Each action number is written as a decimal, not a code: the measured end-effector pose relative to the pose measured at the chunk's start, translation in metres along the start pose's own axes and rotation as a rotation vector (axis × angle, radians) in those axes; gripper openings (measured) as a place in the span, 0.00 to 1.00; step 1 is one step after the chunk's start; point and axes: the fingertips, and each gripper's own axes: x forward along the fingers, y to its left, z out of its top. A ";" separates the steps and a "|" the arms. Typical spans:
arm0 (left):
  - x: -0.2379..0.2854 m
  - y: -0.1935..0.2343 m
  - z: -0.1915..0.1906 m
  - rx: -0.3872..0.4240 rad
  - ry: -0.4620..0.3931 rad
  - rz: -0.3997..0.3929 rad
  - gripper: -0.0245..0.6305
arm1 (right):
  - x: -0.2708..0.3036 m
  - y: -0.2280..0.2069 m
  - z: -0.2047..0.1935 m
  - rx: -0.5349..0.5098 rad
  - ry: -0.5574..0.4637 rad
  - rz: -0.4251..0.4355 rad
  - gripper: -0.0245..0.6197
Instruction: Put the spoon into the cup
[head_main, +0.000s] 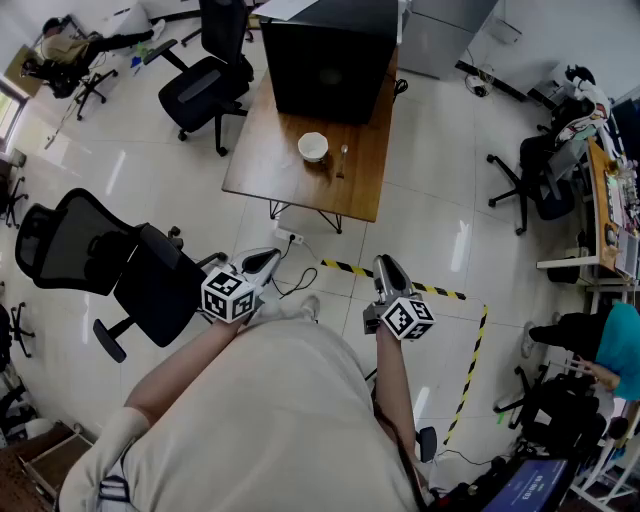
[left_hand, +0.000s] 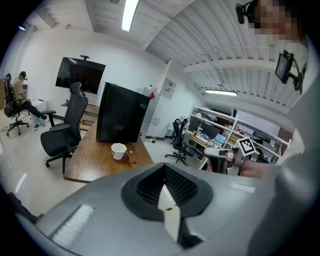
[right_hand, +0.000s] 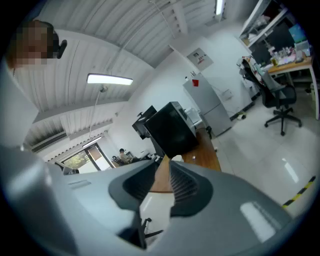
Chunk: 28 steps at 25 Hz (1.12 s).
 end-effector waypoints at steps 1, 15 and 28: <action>0.001 -0.001 -0.001 0.000 0.000 0.004 0.04 | -0.001 -0.003 0.000 0.001 0.001 0.000 0.16; 0.000 -0.004 -0.007 0.027 0.014 0.064 0.04 | -0.019 -0.024 -0.009 0.034 -0.010 -0.025 0.15; 0.014 0.030 0.007 0.015 0.015 0.007 0.04 | 0.004 -0.017 -0.016 0.030 0.018 -0.094 0.15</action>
